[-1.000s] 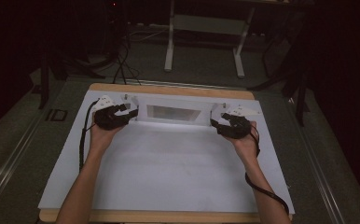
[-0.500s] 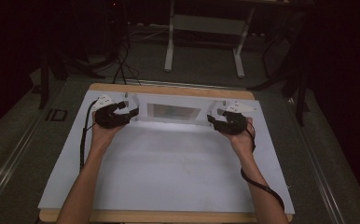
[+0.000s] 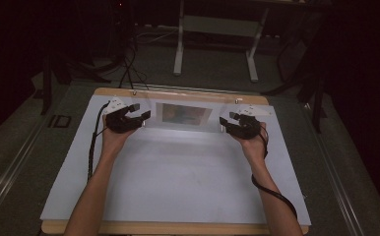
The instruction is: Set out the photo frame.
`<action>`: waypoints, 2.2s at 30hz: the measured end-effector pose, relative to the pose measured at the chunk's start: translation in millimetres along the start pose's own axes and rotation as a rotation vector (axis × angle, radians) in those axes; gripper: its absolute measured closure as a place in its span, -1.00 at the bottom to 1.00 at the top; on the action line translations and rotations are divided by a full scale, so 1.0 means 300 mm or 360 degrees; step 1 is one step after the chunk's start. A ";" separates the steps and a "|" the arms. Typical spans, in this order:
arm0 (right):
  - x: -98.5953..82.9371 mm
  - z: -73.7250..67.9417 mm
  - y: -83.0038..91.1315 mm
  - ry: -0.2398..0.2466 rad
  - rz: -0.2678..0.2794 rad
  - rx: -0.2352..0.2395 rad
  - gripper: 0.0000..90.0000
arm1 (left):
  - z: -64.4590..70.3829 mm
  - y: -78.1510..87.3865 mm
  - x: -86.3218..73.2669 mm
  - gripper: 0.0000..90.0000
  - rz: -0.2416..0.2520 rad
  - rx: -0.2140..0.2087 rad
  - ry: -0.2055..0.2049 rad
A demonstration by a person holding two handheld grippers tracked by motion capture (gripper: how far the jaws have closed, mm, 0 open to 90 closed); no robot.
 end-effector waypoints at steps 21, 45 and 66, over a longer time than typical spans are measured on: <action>-0.009 -0.004 -0.031 0.0048 -0.0018 -0.0052 0.02 | 0.000 -0.036 0.010 -0.23 -0.0032 0.0026 -0.0033; 0.007 0.010 -0.056 0.0028 -0.0003 -0.0098 0.02 | 0.022 -0.066 0.018 -0.27 -0.0008 0.0218 -0.0032; 0.008 0.000 -0.003 -0.0020 -0.0016 -0.0047 0.02 | 0.074 -0.034 0.036 -0.28 -0.0101 0.0236 0.0017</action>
Point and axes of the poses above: each handheld gripper's, and its own axes: y roughly backward along the jaws, x roughly out of its top, z roughly to its right, the point moved 4 cm from there along -y, roughly forward along the jaws, and after that the axes turned 5 degrees about -z, right-handed, at the moved point
